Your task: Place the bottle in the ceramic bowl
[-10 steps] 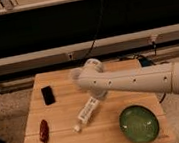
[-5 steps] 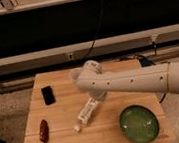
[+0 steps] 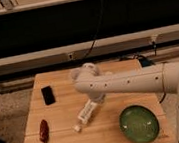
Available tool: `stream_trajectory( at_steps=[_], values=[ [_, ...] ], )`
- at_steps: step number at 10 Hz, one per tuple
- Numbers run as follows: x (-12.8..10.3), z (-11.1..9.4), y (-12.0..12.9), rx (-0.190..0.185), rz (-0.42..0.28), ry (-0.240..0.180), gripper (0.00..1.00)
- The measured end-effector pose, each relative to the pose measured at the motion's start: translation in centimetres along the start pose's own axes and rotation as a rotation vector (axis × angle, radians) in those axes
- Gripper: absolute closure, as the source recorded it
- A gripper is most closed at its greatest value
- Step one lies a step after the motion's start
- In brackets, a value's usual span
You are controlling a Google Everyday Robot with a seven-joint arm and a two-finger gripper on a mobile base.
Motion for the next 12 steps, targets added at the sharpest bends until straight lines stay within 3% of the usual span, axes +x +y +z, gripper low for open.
stream_trajectory(
  at_steps=[3,12],
  values=[
    [-0.4,0.2,0.0,-0.03,-0.037,0.002,0.99],
    [-1.9,1.0,-0.1,-0.061,-0.058,0.0,0.99]
  ],
)
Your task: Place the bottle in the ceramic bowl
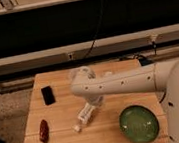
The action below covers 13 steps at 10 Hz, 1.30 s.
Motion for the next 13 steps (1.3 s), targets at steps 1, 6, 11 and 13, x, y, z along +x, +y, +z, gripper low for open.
stream_trajectory(
  at_steps=[1,6,11,13],
  values=[
    [0.0,0.0,0.1,-0.004,-0.002,0.001,0.99],
    [-1.0,0.3,-0.2,-0.026,-0.029,0.008,0.94],
    [-1.9,0.6,-0.5,-0.052,-0.061,0.025,0.68],
    [-1.8,0.8,-0.2,-0.06,-0.064,0.028,0.57]
  ],
)
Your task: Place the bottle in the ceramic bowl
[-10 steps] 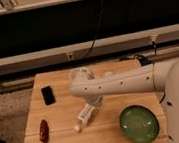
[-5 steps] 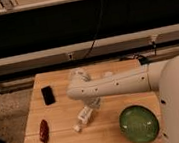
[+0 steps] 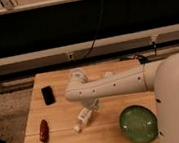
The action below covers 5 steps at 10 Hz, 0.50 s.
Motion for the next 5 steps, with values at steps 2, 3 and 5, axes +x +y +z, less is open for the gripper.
stream_trajectory(
  at_steps=[2,3,5],
  values=[
    [-0.28,0.28,-0.13,-0.006,-0.018,0.004,0.37],
    [-0.18,0.25,0.0,-0.007,-0.022,0.007,0.32],
    [0.0,0.25,0.16,-0.01,-0.027,0.012,0.25]
  ],
)
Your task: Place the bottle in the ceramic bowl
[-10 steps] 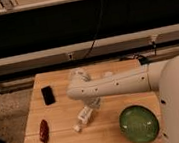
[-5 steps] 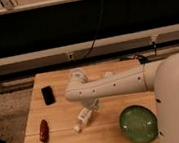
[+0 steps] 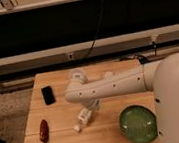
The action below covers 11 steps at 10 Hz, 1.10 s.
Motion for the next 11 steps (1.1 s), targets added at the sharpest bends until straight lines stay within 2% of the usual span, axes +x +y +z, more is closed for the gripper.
stream_trajectory(
  at_steps=[2,8,10,11],
  values=[
    [0.1,0.1,0.2,-0.004,-0.004,0.004,0.2],
    [-0.1,0.9,0.3,-0.022,-0.053,0.018,0.2],
    [-1.5,0.4,-1.2,-0.022,-0.098,0.022,0.2],
    [-1.8,0.1,-1.7,-0.018,-0.094,0.018,0.2]
  ],
)
